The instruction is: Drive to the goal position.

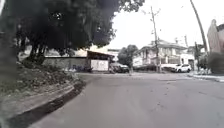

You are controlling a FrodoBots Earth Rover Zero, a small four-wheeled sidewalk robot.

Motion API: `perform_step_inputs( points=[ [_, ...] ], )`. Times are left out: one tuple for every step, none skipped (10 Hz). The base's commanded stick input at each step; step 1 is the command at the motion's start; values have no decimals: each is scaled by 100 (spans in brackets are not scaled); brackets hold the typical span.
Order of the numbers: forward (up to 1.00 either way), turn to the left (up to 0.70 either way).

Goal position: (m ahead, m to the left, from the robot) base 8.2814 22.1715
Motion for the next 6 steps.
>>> perform_step_inputs(
  points=[
    [100, 0],
    [100, 0],
    [100, 0],
    [100, 0],
    [100, 0],
    [100, 0]
  ],
)
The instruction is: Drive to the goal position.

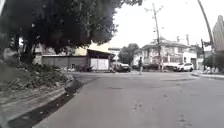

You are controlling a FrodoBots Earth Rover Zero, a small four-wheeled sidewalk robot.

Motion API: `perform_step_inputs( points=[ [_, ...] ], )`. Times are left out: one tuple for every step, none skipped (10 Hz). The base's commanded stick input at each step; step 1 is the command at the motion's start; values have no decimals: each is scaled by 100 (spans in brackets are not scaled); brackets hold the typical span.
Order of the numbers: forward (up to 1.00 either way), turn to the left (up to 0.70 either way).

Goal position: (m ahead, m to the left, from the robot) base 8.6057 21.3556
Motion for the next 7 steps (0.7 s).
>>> perform_step_inputs(
  points=[
    [100, 0],
    [100, 0],
    [100, 0],
    [100, 0],
    [100, 0],
    [100, 0],
    [100, 0]
  ],
)
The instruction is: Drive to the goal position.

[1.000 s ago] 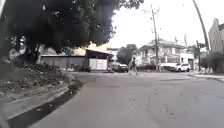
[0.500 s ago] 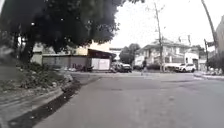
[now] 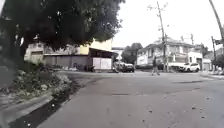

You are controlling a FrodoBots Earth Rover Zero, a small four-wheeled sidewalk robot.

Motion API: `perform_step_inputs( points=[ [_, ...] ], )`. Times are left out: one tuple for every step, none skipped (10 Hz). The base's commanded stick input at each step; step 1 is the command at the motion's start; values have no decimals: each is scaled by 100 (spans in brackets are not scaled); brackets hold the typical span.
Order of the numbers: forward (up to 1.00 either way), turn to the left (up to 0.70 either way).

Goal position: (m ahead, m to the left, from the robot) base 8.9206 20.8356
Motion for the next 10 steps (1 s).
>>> perform_step_inputs(
  points=[
    [100, 0],
    [100, 0],
    [100, 0],
    [100, 0],
    [100, 0],
    [100, 0],
    [100, 0],
    [100, 0],
    [100, 0],
    [100, 0]
  ],
)
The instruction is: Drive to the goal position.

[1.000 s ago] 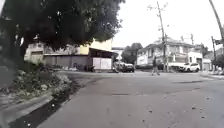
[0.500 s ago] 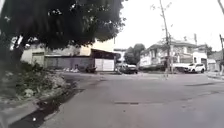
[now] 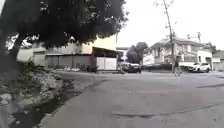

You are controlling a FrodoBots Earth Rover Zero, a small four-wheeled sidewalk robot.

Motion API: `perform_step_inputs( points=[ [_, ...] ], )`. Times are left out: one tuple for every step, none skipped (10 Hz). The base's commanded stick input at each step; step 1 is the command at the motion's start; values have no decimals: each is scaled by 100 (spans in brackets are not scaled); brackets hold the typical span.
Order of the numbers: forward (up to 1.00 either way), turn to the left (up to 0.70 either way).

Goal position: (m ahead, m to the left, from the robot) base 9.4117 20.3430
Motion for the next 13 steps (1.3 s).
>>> perform_step_inputs(
  points=[
    [100, 0],
    [100, 0],
    [100, 0],
    [100, 0],
    [100, 0],
    [100, 0],
    [100, 0],
    [100, 0],
    [100, 1],
    [100, 5],
    [100, 15],
    [100, 13],
    [100, 8]
  ],
)
